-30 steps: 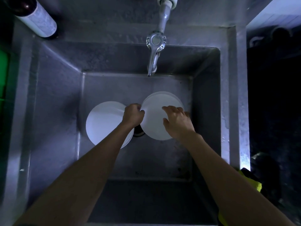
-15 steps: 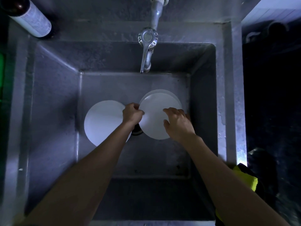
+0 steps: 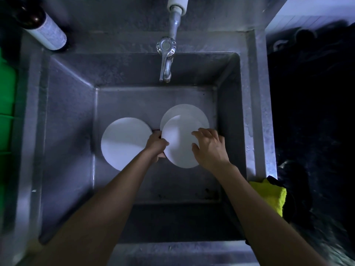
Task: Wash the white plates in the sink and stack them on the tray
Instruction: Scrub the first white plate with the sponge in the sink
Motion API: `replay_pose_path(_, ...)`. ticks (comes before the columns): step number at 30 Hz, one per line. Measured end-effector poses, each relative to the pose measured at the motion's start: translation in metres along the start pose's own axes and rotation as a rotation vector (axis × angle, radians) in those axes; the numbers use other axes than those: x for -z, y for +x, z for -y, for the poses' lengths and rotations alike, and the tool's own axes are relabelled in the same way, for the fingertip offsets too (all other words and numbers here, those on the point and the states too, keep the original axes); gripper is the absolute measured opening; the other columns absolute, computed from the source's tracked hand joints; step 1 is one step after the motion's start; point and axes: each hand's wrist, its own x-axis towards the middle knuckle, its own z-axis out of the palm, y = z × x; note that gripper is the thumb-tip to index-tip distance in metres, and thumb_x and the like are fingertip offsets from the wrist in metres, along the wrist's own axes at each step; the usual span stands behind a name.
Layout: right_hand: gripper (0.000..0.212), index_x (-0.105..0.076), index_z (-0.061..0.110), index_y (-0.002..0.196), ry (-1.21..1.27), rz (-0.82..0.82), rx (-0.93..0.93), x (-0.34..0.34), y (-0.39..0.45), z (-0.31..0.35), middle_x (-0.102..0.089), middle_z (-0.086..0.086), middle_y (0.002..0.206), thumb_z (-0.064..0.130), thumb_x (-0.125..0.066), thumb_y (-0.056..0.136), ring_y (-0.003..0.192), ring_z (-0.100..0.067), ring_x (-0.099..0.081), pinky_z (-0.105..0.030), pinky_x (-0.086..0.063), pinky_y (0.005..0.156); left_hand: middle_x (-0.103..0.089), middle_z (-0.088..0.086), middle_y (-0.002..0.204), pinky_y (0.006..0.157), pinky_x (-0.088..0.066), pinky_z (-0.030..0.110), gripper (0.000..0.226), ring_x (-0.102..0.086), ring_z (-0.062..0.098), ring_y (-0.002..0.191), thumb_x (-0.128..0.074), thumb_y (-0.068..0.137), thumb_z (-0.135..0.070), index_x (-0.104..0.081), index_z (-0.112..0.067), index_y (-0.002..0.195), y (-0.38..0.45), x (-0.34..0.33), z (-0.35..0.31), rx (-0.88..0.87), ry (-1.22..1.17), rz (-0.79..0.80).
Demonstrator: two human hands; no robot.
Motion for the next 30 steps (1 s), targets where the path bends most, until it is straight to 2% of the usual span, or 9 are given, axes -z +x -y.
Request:
replay_pose_path(4, 0.046, -0.049, 0.023, 0.142, -0.005, -0.033, -0.022, 0.005, -0.022, 0.004, -0.042, -0.001, 0.153, 0.029, -0.054, 0.097, 0.143, -0.026, -0.03, -0.055, -0.028, 0.115, -0.065, 0.007, 0.122, 0.081, -0.061, 0.052, 0.047, -0.066, 0.03, 0.104, -0.052, 0.091, 0.003, -0.059, -0.015, 0.133, -0.022, -0.004, 0.001, -0.055, -0.071, 0.019)
replay_pose_path(10, 0.046, -0.054, 0.021, 0.138, -0.062, -0.138, -0.069, 0.02, -0.067, 0.006, -0.04, -0.006, 0.152, 0.028, -0.057, 0.092, 0.144, -0.029, -0.025, -0.054, -0.028, 0.111, -0.07, 0.003, 0.112, 0.076, -0.062, 0.055, 0.042, -0.068, 0.028, 0.098, -0.052, 0.083, 0.003, -0.066, -0.023, 0.113, -0.063, 0.005, 0.001, -0.112, -0.111, -0.011)
replay_pose_path(15, 0.045, -0.057, 0.018, 0.135, -0.063, -0.286, -0.124, 0.034, -0.121, 0.004, -0.044, -0.008, 0.15, 0.027, -0.06, 0.092, 0.141, -0.031, -0.032, -0.051, -0.028, 0.108, -0.072, 0.0, 0.107, 0.06, -0.061, 0.037, 0.043, -0.068, 0.027, 0.098, -0.054, 0.082, 0.004, -0.071, -0.026, 0.106, -0.105, 0.013, -0.004, -0.152, -0.135, -0.007)
replay_pose_path(18, 0.048, -0.05, 0.023, 0.141, -0.087, -0.308, -0.209, 0.036, -0.152, -0.001, -0.035, -0.006, 0.156, 0.036, -0.057, 0.095, 0.145, -0.029, -0.025, -0.053, -0.022, 0.111, -0.073, 0.0, 0.106, 0.059, -0.06, 0.034, 0.042, -0.068, 0.027, 0.1, -0.057, 0.081, 0.005, -0.072, -0.025, 0.105, -0.129, 0.015, -0.004, -0.177, -0.147, 0.003)
replay_pose_path(20, 0.051, -0.045, 0.024, 0.144, -0.115, -0.326, -0.275, 0.035, -0.171, -0.005, -0.03, -0.005, 0.16, 0.037, -0.055, 0.095, 0.147, -0.029, -0.02, -0.055, -0.018, 0.113, -0.072, -0.001, 0.107, 0.064, -0.063, 0.041, 0.04, -0.068, 0.027, 0.101, -0.057, 0.081, 0.006, -0.072, -0.026, 0.101, -0.141, 0.015, -0.001, -0.2, -0.165, -0.003)
replay_pose_path(22, 0.053, -0.039, 0.025, 0.146, -0.156, -0.334, -0.342, 0.033, -0.185, -0.009, -0.021, -0.005, 0.163, 0.038, -0.052, 0.096, 0.15, -0.029, -0.012, -0.059, -0.014, 0.116, -0.071, 0.0, 0.109, 0.068, -0.064, 0.046, 0.04, -0.067, 0.027, 0.102, -0.055, 0.083, 0.007, -0.071, -0.022, 0.105, -0.15, 0.014, 0.003, -0.221, -0.193, -0.019)
replay_pose_path(24, 0.056, -0.033, 0.027, 0.147, -0.148, -0.354, -0.404, 0.03, -0.195, -0.015, -0.012, -0.006, 0.165, 0.035, -0.053, 0.095, 0.152, -0.031, -0.003, -0.06, -0.008, 0.118, -0.071, -0.001, 0.109, 0.065, -0.063, 0.042, 0.04, -0.067, 0.026, 0.101, -0.055, 0.083, 0.006, -0.07, -0.019, 0.111, -0.158, 0.012, 0.006, -0.231, -0.219, -0.023)
replay_pose_path(30, 0.063, -0.033, 0.022, 0.147, -0.026, -0.35, -0.459, 0.012, -0.209, -0.025, -0.003, -0.008, 0.166, 0.024, -0.061, 0.09, 0.151, -0.037, -0.008, -0.058, -0.032, 0.112, -0.073, 0.0, 0.111, 0.063, -0.061, 0.035, 0.041, -0.068, 0.025, 0.103, -0.059, 0.081, 0.006, -0.071, -0.019, 0.112, -0.174, 0.006, 0.008, -0.239, -0.243, -0.009)
